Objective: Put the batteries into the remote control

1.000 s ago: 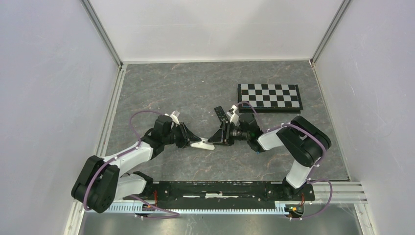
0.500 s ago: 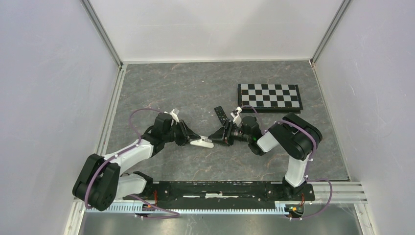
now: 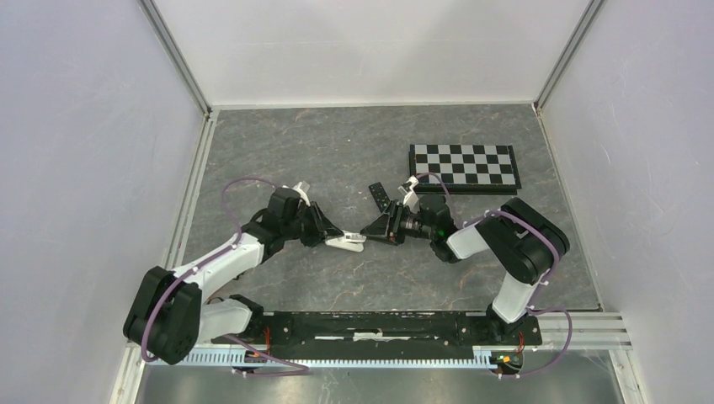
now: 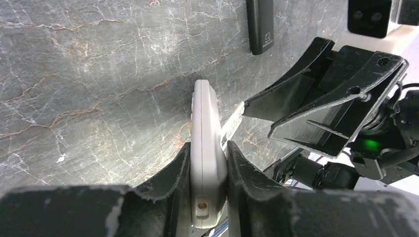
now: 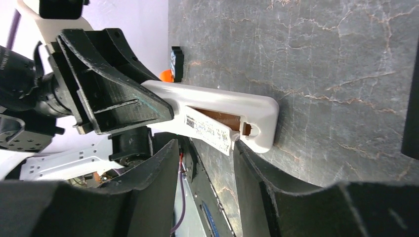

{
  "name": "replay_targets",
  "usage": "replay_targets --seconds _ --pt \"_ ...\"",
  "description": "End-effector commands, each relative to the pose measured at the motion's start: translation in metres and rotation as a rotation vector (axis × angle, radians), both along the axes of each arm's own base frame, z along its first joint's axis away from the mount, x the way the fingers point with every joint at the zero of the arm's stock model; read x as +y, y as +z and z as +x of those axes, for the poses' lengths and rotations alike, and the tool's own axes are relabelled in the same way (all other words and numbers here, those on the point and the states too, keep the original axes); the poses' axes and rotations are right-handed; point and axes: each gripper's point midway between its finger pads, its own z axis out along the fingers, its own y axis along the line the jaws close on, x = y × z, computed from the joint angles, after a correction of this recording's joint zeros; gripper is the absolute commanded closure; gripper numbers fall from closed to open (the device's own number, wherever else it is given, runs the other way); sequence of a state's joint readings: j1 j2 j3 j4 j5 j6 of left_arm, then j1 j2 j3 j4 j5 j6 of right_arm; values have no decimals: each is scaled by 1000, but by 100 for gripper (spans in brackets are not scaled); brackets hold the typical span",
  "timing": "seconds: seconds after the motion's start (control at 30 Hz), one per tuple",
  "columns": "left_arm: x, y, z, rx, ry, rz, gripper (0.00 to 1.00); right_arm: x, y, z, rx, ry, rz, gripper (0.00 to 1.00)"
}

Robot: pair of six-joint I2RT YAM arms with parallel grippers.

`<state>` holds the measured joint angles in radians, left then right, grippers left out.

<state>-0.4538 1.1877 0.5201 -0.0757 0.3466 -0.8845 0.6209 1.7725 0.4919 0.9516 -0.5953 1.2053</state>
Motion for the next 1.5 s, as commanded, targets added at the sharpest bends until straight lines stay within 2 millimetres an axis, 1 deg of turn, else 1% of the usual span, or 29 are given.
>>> replay_targets --seconds 0.0,0.03,0.1,0.17,0.23,0.37,0.43,0.53,0.6,0.67,0.73,0.8,0.83,0.93,0.97,1.0,1.07,1.13,1.2,1.27,1.33,1.4,1.47 --pt "21 -26 -13 57 -39 191 98 -9 5 13 -91 7 -75 51" --pt "25 -25 -12 56 -35 221 98 -17 -4 17 -84 -16 -118 51" --pt "33 -21 -8 40 -22 273 98 -30 -13 21 -83 -49 -173 51" --pt "39 -16 -2 11 -5 309 98 -39 -18 23 -87 -72 -216 51" --pt "43 -9 4 -24 6 333 98 -43 -24 23 -84 -72 -255 50" --pt "47 0 13 -62 -17 384 98 -56 -47 18 -37 -47 -390 45" --pt "48 6 17 -83 -33 403 98 -64 -53 17 -33 -45 -458 43" --pt "49 19 23 -132 -53 429 98 -75 -53 20 -73 -37 -550 41" --pt "48 30 28 -171 -72 435 98 -83 -48 27 -113 -40 -614 39" --pt "40 43 29 -219 -132 407 98 -90 -43 32 -157 -30 -670 35" --pt "28 57 28 -267 -206 361 98 -97 -41 31 -183 2 -723 32" --pt "13 74 24 -321 -297 297 98 -93 -27 31 -268 57 -708 30" --pt "6 83 21 -353 -343 261 98 -86 -12 31 -342 95 -663 29" --pt "-19 113 2 -446 -516 114 98 -65 45 25 -609 210 -511 21" --pt "-24 124 -4 -479 -561 70 98 -60 63 20 -686 252 -462 17" --pt "-28 134 -9 -512 -600 36 98 -53 86 17 -780 279 -403 15" --pt "-35 152 -18 -584 -650 -31 98 -44 118 10 -863 318 -317 10" --pt "-39 169 -28 -663 -702 -82 98 -35 142 -1 -902 370 -213 9" --pt "-41 180 -37 -721 -752 -117 98 -28 156 -12 -920 416 -137 8" --pt "-42 189 -47 -764 -812 -151 98 -24 163 -22 -954 471 -112 8" --pt "-44 199 -59 -794 -884 -206 97 -20 162 -34 -995 554 -119 7" --pt "-46 212 -65 -820 -926 -245 97 -16 161 -48 -1021 645 -115 8" --pt "-47 219 -65 -845 -933 -244 97 -13 162 -64 -1027 727 -89 11"
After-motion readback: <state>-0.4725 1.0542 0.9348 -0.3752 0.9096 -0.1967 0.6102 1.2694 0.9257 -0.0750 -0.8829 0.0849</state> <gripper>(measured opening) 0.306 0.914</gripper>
